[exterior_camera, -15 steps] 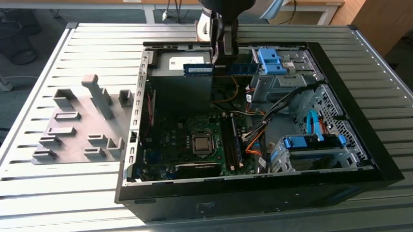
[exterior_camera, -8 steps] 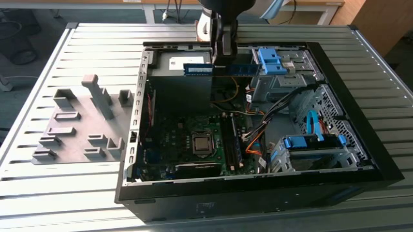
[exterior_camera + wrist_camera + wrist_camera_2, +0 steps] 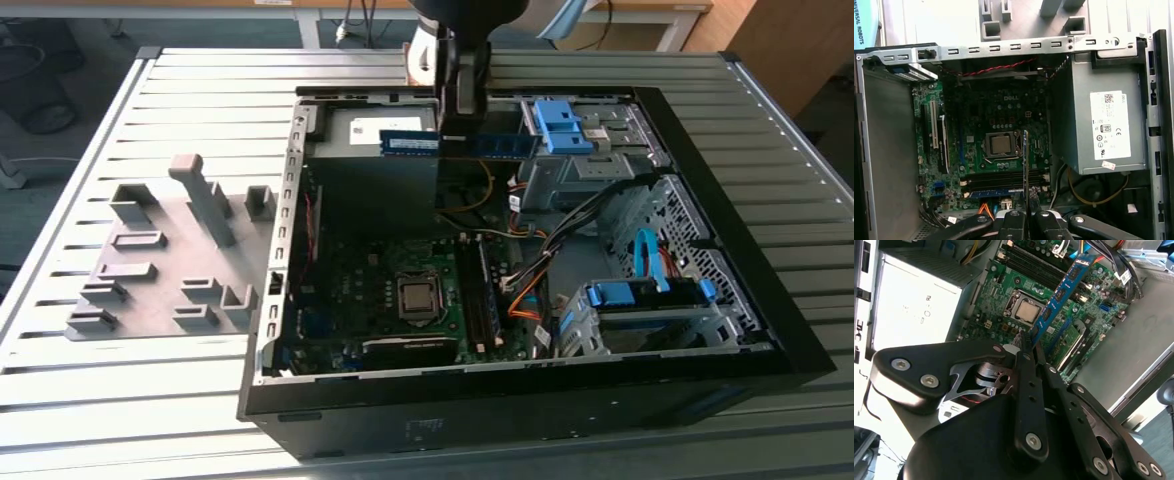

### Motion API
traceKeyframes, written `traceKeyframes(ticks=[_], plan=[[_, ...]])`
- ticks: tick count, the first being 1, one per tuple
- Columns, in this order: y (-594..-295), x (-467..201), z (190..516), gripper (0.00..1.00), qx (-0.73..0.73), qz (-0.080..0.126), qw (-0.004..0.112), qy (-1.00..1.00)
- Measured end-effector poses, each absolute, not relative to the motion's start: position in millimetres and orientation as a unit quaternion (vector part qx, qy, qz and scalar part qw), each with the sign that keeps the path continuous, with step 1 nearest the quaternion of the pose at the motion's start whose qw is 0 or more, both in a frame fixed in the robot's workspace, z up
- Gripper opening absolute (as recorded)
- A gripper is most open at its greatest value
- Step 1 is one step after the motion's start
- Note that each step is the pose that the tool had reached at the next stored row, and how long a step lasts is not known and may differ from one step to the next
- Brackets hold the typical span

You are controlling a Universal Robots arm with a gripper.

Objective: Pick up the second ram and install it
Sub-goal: 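Insert the second ram into the second slot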

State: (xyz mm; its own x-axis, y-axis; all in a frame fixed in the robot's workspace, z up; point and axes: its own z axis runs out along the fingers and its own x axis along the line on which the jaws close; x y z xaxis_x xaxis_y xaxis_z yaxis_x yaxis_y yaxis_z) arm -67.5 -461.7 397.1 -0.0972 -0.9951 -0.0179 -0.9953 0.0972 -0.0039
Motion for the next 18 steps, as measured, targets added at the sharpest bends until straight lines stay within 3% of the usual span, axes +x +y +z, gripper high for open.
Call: traceKeyframes(ticks=[18], plan=[[-461.7, -67.5, 396.6, 0.14, -0.644, 0.004, 0.008, 0.765]])
